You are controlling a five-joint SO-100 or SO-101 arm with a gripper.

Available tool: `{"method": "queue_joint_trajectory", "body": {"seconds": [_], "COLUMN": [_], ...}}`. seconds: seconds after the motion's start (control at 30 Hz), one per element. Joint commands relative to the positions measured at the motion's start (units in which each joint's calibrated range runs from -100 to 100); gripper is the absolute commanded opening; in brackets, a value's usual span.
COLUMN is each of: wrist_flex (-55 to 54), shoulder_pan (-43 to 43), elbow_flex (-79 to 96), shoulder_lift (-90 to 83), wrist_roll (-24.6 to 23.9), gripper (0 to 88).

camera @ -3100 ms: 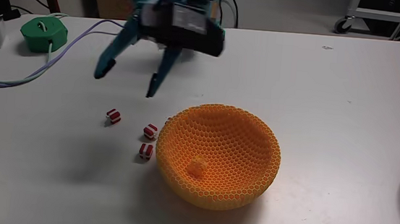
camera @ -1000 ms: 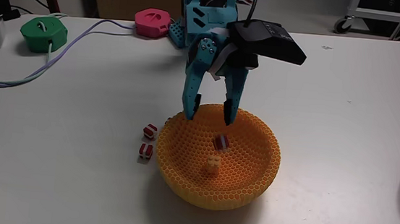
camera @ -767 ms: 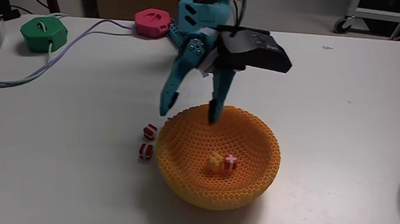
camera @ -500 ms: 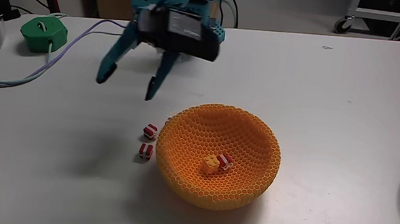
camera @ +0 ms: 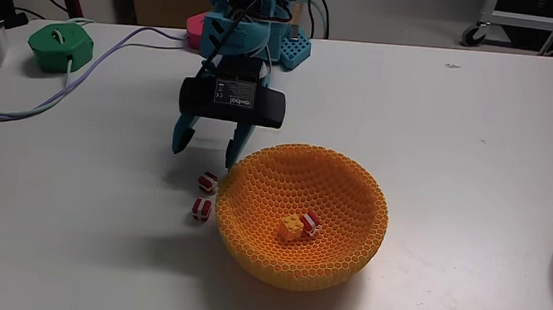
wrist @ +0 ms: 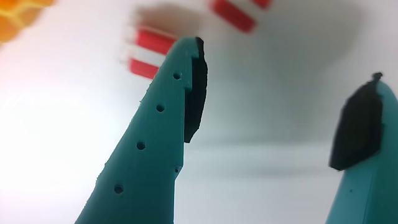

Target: Place cube pieces into the yellow basket

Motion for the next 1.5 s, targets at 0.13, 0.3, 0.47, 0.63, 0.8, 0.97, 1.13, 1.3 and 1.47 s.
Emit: {"method": "queue_joint_trajectory", "body": {"seconds": [0.13, 0.3, 0.47, 0.63, 0.8, 0.97, 1.13, 1.3, 1.47], "wrist_flex": [-10.81, -14.46, -15.94, -17.5, -18.03, -16.81, -16.81, -16.81, -15.94], "shoulder_pan": [-0.21, -0.02, -0.39, -0.39, 0.26, 2.22, 5.29, 8.18, 1.66], "elbow_flex": [1.28, -0.64, -4.78, -8.83, -11.81, -11.72, -12.0, -13.16, -21.44], "shoulder_lift": [3.81, 8.36, 13.19, 18.21, 21.33, 20.39, 14.32, 4.48, -0.45], "wrist_roll": [0.83, 0.44, 0.83, 0.78, 0.59, 1.42, 5.67, 8.16, 8.21], "gripper": [36.4, 36.0, 35.8, 35.4, 31.2, 6.6, 4.5, 4.8, 5.2]}}
